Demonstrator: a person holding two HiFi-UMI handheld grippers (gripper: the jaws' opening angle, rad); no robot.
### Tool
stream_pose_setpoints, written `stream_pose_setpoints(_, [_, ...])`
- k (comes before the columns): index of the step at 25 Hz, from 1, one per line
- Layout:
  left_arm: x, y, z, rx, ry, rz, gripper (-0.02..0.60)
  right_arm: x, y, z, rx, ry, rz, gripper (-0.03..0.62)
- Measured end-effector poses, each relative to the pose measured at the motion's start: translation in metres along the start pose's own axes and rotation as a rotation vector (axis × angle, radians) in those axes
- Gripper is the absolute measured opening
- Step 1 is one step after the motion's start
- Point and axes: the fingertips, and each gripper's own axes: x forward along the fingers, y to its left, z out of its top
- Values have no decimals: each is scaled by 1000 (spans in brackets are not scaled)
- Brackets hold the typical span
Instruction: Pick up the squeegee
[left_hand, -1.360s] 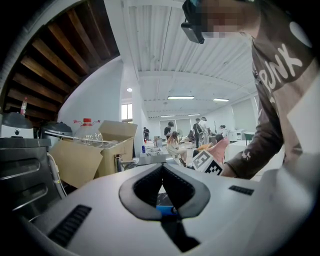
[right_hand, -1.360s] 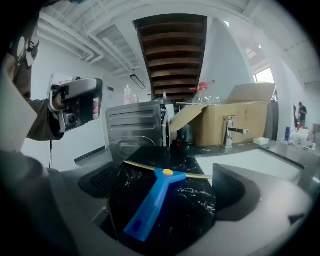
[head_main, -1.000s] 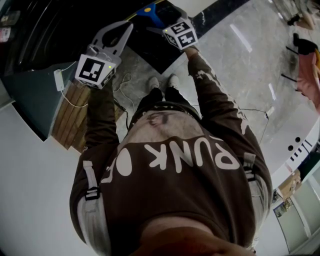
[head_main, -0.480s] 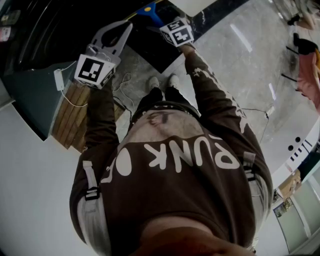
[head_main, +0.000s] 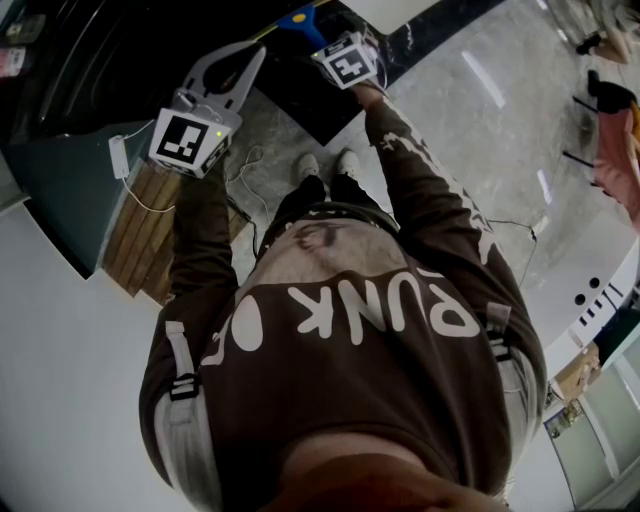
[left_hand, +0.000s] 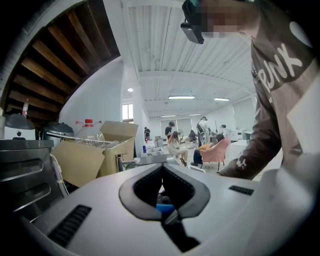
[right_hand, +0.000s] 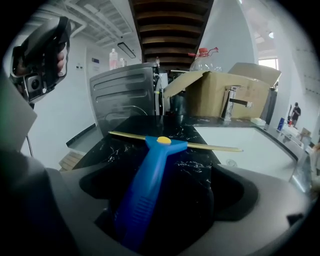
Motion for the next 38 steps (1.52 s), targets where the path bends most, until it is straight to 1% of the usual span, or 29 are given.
stream_pose_setpoints(4, [-1,1,0,1,-4,2,2,4,-1,-4,-3,36,-10,572])
stream_pose_setpoints(9, [1,1,1,-1,-3,1,2,5,0,-5,7,44,-2,574])
stream_pose_setpoints(14, [1,1,1,13,-5,-8,2,3,-2,-5,-7,51,-9,568])
stream_pose_setpoints(17, [1,1,2,2,-3,-2,2,3,0,-5,-14,53,4,542])
stream_pose_setpoints(21, [2,1,2,3,-6,-3,2,3,8,-3,-22,54,35,480])
stream_pose_setpoints(28, [-2,2,3,3,-3,9,2,3,8,-4,-25,62,30,460])
stream_pose_setpoints(33, [-4,0,5,0,7,19,2,2,17,-2,-37,68,58,385])
stream_pose_setpoints(38, [-7,0,5,0,-5,14,2,2,21,-2,-44,73,60,347])
